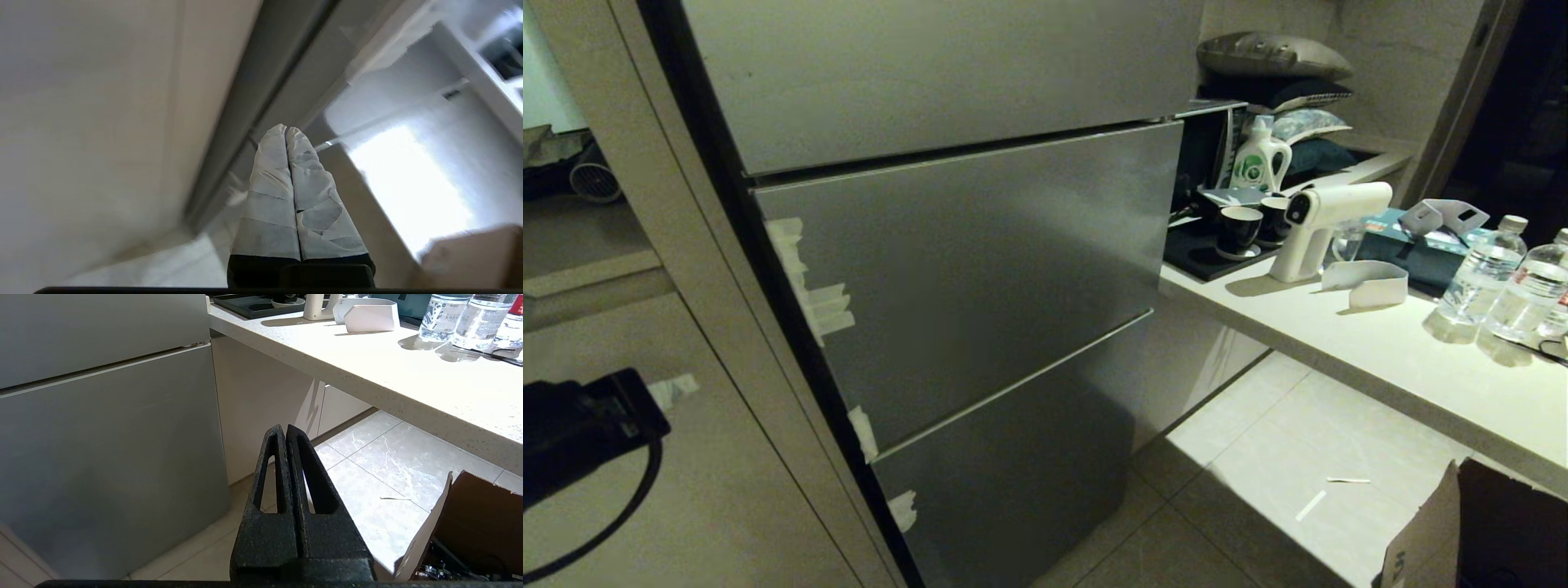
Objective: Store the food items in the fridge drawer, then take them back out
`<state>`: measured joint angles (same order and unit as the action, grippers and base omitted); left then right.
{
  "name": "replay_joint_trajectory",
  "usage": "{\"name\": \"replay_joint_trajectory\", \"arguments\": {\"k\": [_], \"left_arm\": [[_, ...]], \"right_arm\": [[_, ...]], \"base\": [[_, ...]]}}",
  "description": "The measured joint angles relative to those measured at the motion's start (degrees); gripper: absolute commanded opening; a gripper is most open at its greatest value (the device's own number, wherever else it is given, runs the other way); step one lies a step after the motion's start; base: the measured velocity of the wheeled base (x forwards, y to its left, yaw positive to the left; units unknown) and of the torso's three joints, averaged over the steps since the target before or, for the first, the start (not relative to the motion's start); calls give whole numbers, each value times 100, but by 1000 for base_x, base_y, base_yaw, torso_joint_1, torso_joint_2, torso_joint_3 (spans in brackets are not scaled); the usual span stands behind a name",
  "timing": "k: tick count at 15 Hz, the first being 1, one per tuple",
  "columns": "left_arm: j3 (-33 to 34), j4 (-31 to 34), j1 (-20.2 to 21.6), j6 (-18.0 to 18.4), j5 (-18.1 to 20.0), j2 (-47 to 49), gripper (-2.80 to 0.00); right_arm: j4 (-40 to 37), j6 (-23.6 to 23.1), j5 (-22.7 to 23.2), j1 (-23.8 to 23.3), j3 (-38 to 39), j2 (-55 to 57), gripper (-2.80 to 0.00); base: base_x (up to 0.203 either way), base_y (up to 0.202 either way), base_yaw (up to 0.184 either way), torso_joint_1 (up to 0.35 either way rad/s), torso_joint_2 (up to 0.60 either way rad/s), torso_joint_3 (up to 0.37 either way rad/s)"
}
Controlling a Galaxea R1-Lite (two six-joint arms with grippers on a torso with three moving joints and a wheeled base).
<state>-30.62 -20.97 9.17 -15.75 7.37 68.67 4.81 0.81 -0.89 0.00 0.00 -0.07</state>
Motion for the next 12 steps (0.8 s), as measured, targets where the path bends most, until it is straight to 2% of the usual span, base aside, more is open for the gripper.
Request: {"name": "replay_joint_trajectory", "arguments": {"k": [3, 5, 7, 9, 12], "left_arm": [[-216, -36, -77, -572, 602, 286, -280], [-377, -38, -112, -812, 885, 505, -280], [-529, -198, -129, -915, 936, 803, -280], [-588, -723, -146, -992, 938, 1093, -280], [-639, -1347, -235, -1342, 927, 1452, -280]], "right_arm": [[-1, -6, 1, 0, 0, 0, -280], [-4, -4, 1, 0, 0, 0, -280], [1, 3, 1, 0, 0, 0, -280], [-4, 13, 4, 0, 0, 0, -280], [-1, 12, 1, 0, 0, 0, -280]], "base": [[0, 0, 0, 0, 0, 0], [0, 0, 0, 0, 0, 0], [0, 0, 0, 0, 0, 0], [0, 0, 0, 0, 0, 0], [0, 0, 0, 0, 0, 0]]}}
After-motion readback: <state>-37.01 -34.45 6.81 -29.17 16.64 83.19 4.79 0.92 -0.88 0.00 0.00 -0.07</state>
